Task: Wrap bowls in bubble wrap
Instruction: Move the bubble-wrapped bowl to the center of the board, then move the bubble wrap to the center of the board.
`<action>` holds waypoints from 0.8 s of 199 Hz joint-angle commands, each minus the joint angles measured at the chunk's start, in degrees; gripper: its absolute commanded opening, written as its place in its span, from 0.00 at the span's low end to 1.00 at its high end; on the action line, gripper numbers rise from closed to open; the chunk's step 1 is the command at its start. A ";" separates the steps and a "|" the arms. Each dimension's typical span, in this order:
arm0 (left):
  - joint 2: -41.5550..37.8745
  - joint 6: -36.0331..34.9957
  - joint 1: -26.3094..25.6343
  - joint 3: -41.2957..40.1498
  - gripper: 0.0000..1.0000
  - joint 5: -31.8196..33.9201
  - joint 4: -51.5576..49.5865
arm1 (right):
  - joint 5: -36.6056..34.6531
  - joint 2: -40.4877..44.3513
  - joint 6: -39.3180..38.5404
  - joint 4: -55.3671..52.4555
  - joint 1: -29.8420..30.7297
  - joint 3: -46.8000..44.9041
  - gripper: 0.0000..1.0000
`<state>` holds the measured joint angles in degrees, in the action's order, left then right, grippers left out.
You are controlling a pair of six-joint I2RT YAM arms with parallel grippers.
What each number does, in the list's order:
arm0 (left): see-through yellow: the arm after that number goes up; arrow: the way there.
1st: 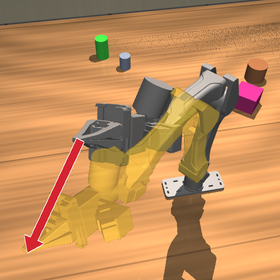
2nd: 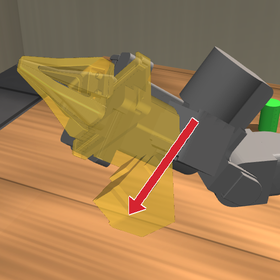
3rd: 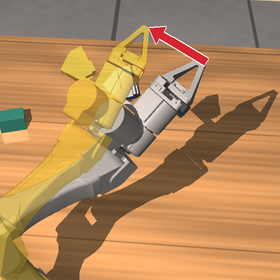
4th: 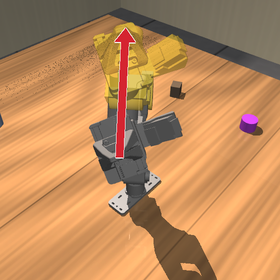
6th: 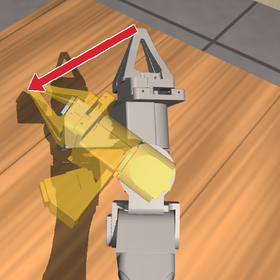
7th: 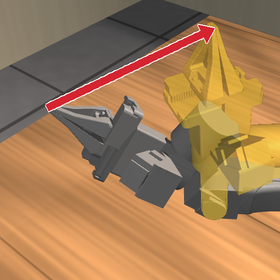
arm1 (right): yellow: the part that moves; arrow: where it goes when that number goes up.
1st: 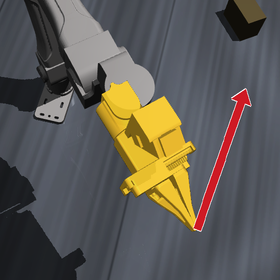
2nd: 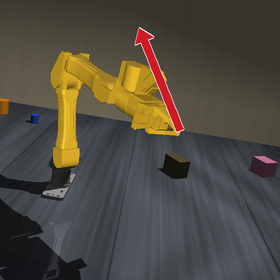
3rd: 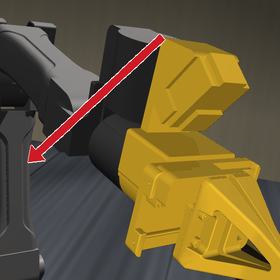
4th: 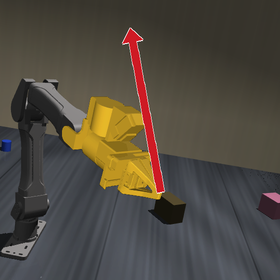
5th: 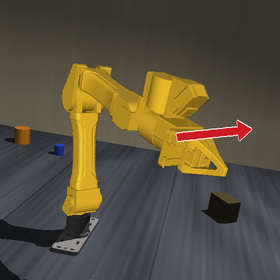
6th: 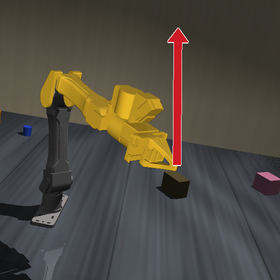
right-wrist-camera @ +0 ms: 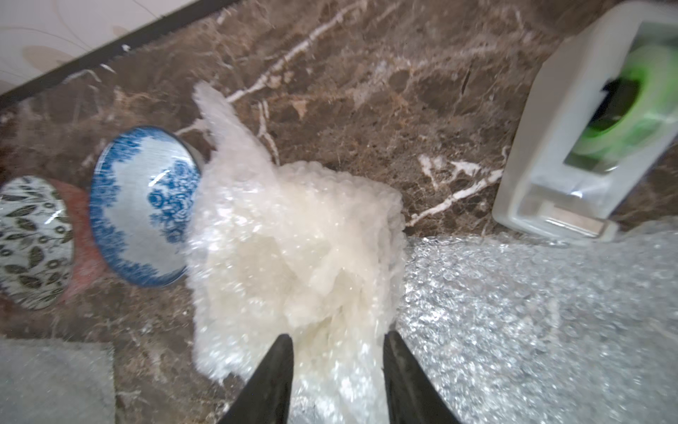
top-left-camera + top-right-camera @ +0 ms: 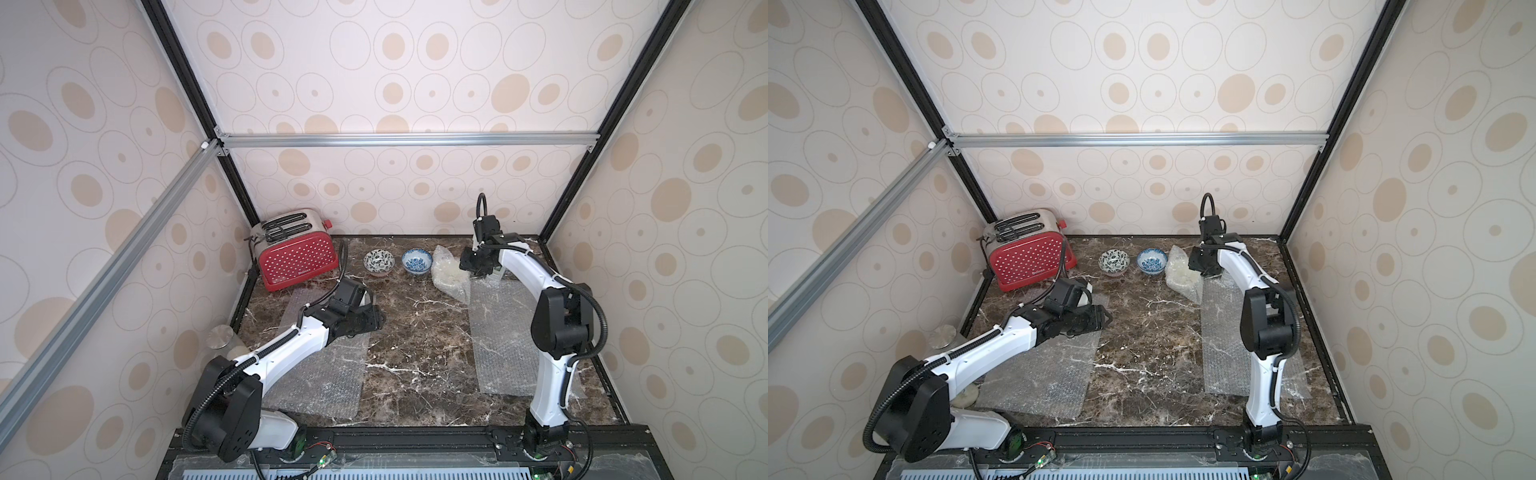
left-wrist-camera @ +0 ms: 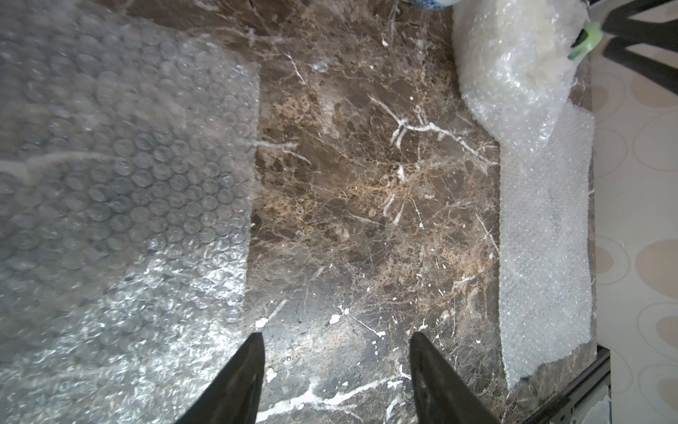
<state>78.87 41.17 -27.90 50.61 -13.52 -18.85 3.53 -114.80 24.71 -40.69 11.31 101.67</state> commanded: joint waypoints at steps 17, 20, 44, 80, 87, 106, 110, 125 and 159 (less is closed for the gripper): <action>-3.48 1.12 5.00 -0.73 0.62 3.80 -4.14 | -0.72 10.91 -3.34 -5.13 -0.24 -9.73 0.43; -3.80 1.18 5.31 -1.03 0.62 4.01 -4.29 | -1.12 12.12 -3.35 -5.06 -0.28 -11.62 0.42; -5.72 1.79 7.14 -3.60 0.62 5.09 -4.21 | -3.59 22.15 -0.69 -3.15 -0.63 -27.95 0.42; -4.60 2.03 7.81 -5.07 0.62 2.04 0.17 | 0.88 26.76 4.77 -1.46 -0.55 -43.64 0.41; -4.07 1.94 7.82 -4.71 0.62 1.26 0.67 | 0.88 26.59 5.62 -1.37 0.40 -44.83 0.41; -3.02 1.13 7.78 -3.86 0.62 -0.83 1.48 | -4.97 25.54 7.24 -4.11 4.39 -45.17 0.43; -3.09 1.05 7.82 -3.85 0.62 -0.96 1.59 | -6.26 25.23 7.50 -4.89 6.00 -44.89 0.43; -3.75 0.75 7.78 -4.33 0.62 -1.31 2.30 | -9.29 23.25 8.05 -7.03 8.55 -44.16 0.43; -6.50 -0.06 7.79 -5.41 0.62 -1.30 2.68 | -8.94 19.09 9.32 -6.88 10.72 -44.85 0.42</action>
<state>75.02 42.37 -20.34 45.45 -14.31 -17.12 -3.03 -93.25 31.38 -45.47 21.26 56.99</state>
